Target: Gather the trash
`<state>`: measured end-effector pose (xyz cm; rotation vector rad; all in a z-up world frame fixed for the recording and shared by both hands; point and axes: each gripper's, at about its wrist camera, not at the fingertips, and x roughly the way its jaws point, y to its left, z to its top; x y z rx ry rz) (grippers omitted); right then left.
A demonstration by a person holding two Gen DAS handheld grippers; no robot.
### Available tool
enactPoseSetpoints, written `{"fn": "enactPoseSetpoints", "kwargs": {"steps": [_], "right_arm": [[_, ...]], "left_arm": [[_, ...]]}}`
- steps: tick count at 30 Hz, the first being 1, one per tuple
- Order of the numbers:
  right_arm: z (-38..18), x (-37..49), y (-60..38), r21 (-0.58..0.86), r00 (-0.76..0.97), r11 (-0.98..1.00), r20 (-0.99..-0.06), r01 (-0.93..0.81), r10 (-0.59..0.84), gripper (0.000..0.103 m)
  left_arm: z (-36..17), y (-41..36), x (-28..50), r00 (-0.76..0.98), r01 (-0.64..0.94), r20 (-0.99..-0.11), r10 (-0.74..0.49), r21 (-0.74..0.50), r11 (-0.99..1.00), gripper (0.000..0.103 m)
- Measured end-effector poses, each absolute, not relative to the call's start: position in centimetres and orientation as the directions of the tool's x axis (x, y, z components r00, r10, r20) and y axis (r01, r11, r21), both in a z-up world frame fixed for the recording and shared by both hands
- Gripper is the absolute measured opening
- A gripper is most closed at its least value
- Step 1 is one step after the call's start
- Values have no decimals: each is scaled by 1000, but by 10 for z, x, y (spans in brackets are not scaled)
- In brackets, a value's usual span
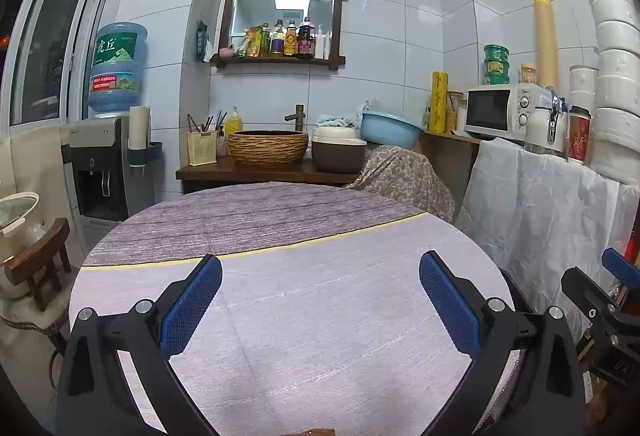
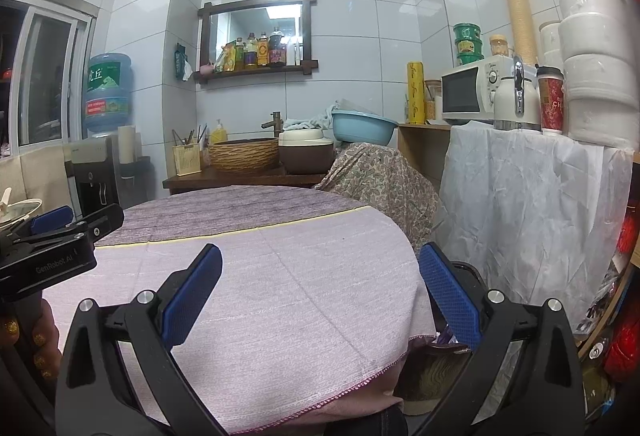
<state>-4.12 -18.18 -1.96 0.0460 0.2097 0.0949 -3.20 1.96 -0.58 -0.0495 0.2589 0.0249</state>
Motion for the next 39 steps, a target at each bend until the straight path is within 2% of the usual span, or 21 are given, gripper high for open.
{"fn": "enactPoseSetpoints", "kwargs": {"steps": [39], "right_arm": [[-23, -39, -180, 69, 972, 994, -214, -86, 99, 97]], "left_arm": [[-6, 20, -32, 966, -30, -259, 20, -35, 999, 98]]}}
